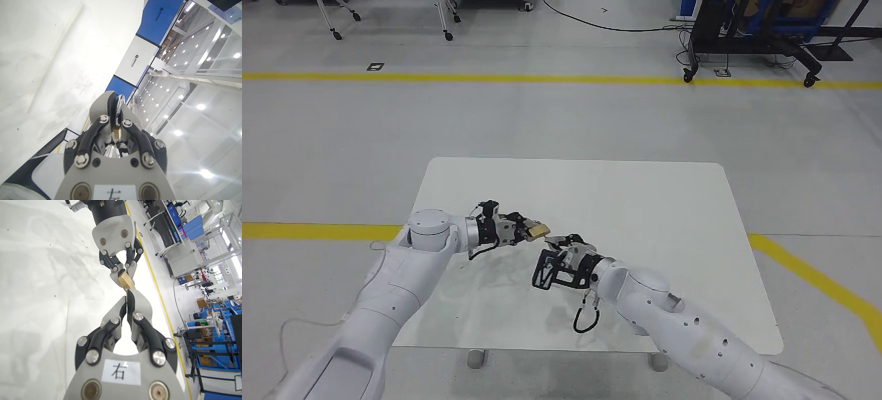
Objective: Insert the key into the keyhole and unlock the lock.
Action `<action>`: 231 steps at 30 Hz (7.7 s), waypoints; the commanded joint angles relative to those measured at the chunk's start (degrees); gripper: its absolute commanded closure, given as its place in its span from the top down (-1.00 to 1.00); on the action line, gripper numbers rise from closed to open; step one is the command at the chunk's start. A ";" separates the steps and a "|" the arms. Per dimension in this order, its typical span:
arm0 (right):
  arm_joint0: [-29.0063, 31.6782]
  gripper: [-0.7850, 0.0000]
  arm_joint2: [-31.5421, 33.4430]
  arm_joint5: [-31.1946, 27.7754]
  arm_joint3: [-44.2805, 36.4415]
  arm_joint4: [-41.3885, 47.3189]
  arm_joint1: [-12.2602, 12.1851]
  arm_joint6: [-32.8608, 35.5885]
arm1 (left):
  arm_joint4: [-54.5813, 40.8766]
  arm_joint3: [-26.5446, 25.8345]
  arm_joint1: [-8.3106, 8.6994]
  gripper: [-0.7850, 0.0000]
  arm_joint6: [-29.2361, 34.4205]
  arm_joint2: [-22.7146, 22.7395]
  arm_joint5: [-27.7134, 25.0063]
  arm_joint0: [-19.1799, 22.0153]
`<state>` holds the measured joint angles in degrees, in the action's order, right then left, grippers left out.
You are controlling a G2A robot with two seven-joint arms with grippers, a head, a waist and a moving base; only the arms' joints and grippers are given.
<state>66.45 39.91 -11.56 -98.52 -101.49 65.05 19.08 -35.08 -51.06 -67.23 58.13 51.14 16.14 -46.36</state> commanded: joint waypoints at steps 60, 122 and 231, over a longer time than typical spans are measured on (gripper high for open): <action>2.58 -1.00 -4.57 2.41 0.04 -23.45 8.59 20.18 | 2.66 2.65 -1.68 -1.00 4.20 -0.33 1.69 1.06; 10.27 -1.00 2.84 -2.45 -2.81 -28.68 12.85 16.31 | 4.45 3.16 -2.09 -1.00 5.60 0.94 2.12 1.00; 10.63 -1.00 10.73 8.42 2.81 -3.29 12.01 -13.14 | 3.28 -11.85 -0.43 -1.00 -2.02 11.98 -19.67 -9.69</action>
<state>77.15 50.67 -3.15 -95.81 -105.15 77.00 5.86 -31.93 -62.92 -67.66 56.12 63.14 -3.50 -56.04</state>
